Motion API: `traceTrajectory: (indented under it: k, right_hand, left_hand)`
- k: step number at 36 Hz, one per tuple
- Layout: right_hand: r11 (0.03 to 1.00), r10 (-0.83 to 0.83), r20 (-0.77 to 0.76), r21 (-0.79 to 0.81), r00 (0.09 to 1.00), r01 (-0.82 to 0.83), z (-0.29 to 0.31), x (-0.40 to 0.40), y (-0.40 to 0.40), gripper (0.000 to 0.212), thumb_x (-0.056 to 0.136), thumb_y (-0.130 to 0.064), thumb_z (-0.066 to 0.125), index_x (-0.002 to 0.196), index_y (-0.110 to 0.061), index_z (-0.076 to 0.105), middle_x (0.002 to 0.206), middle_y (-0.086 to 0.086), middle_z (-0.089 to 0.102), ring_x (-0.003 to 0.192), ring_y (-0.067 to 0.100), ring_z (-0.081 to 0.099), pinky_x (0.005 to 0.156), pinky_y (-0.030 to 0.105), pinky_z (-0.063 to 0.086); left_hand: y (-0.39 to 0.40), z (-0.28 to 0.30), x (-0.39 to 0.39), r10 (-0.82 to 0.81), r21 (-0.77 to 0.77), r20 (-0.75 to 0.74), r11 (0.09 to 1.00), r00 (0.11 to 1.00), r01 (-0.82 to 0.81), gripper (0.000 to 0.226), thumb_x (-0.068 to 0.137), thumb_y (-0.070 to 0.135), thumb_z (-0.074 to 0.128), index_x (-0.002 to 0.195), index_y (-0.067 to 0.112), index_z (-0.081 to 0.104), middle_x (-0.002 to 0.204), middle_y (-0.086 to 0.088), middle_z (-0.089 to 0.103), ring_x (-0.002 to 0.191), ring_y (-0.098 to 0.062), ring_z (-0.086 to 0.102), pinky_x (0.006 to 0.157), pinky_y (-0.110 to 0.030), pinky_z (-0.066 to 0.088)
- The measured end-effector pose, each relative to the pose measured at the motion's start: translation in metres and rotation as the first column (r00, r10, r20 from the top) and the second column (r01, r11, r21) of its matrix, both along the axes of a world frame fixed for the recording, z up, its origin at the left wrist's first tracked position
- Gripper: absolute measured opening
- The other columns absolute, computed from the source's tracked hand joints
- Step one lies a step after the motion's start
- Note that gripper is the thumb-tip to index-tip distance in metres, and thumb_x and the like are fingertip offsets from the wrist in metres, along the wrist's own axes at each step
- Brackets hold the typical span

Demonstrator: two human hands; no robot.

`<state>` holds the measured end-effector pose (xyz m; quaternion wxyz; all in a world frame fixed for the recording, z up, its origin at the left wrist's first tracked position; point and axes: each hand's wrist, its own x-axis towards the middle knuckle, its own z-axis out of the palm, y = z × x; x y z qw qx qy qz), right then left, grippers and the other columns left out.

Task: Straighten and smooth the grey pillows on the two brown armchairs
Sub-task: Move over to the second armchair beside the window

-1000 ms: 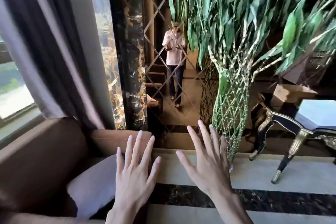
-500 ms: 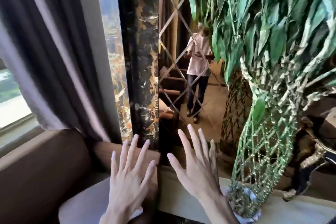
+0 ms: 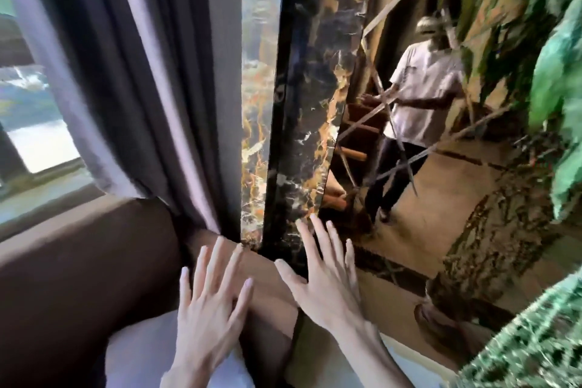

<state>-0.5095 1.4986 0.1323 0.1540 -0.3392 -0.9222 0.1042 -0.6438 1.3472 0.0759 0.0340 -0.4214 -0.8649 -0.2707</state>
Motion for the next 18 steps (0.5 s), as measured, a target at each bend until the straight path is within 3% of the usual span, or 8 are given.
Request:
traceTrajectory:
  k: [3,6,8,11,13,15,18]
  right_hand:
    - [0.997,0.058,0.014,-0.055,0.998,-0.057,-0.011,-0.044,0.019,0.087,0.088,-0.084,0.013,0.162,-0.041,-0.004,0.169,-0.02,-0.018,0.156,0.007,-0.016,0.129,0.048,-0.004]
    - [0.986,0.078,0.014,-0.149,0.997,-0.075,-0.03,-0.086,0.03,0.111,0.073,-0.095,0.002,0.164,-0.031,0.001,0.171,-0.017,-0.007,0.158,0.007,-0.006,0.129,0.045,0.001]
    - [0.968,0.056,0.019,-0.248,0.998,-0.05,-0.049,-0.107,0.033,0.117,0.069,-0.098,0.011,0.164,-0.03,0.007,0.172,-0.014,0.003,0.158,0.009,0.003,0.129,0.043,0.008]
    - [0.916,0.073,0.077,-0.399,0.994,-0.037,-0.082,-0.136,0.037,0.113,0.072,-0.094,0.028,0.163,-0.029,0.011,0.171,-0.008,0.012,0.157,0.014,0.012,0.127,0.041,0.016]
    - [0.867,0.111,0.122,-0.497,0.986,-0.036,-0.104,-0.155,0.038,0.108,0.079,-0.086,0.044,0.163,-0.026,0.013,0.171,-0.004,0.017,0.157,0.016,0.015,0.125,0.04,0.018]
    - [0.792,0.124,0.147,-0.61,0.981,-0.008,-0.127,-0.173,0.042,0.105,0.082,-0.077,0.056,0.163,-0.024,0.014,0.169,-0.001,0.022,0.155,0.02,0.02,0.122,0.041,0.023]
    - [0.682,0.126,0.193,-0.729,0.973,0.057,-0.168,-0.198,0.049,0.114,0.073,-0.081,0.061,0.162,-0.024,0.018,0.166,0.002,0.03,0.152,0.024,0.028,0.121,0.045,0.028]
  left_hand:
    - [0.007,-0.018,-0.031,0.095,0.004,0.076,0.995,0.993,-0.095,0.064,0.094,0.069,0.011,0.155,0.05,0.008,0.166,0.023,-0.007,0.154,-0.006,-0.009,0.125,-0.041,0.0]
    - [0.005,-0.045,-0.066,0.167,0.01,0.228,0.985,0.959,-0.174,0.077,0.082,0.083,0.003,0.151,0.052,0.017,0.162,0.028,-0.006,0.152,0.0,-0.013,0.125,-0.036,-0.004]
    - [-0.003,-0.066,-0.087,0.202,0.016,0.378,0.974,0.903,-0.225,0.096,0.07,0.094,-0.001,0.151,0.049,0.022,0.16,0.03,0.001,0.15,0.004,-0.009,0.126,-0.035,0.0]
    - [-0.02,-0.1,-0.112,0.27,-0.032,0.53,0.954,0.804,-0.299,0.111,0.064,0.1,0.007,0.152,0.038,0.032,0.154,0.028,0.018,0.146,0.006,0.004,0.125,-0.03,0.009]
    - [-0.035,-0.118,-0.121,0.319,-0.078,0.622,0.934,0.715,-0.349,0.099,0.074,0.092,0.023,0.151,0.031,0.037,0.154,0.023,0.028,0.149,0.0,0.015,0.122,-0.024,0.011]
    - [-0.048,-0.137,-0.13,0.38,-0.144,0.699,0.904,0.606,-0.402,0.072,0.091,0.067,0.042,0.15,0.026,0.04,0.157,0.011,0.037,0.149,-0.007,0.025,0.123,-0.027,0.016]
    - [-0.065,-0.167,-0.146,0.476,-0.25,0.73,0.854,0.491,-0.457,0.059,0.098,0.05,0.05,0.147,0.017,0.046,0.153,0.001,0.046,0.144,-0.012,0.037,0.12,-0.029,0.024]
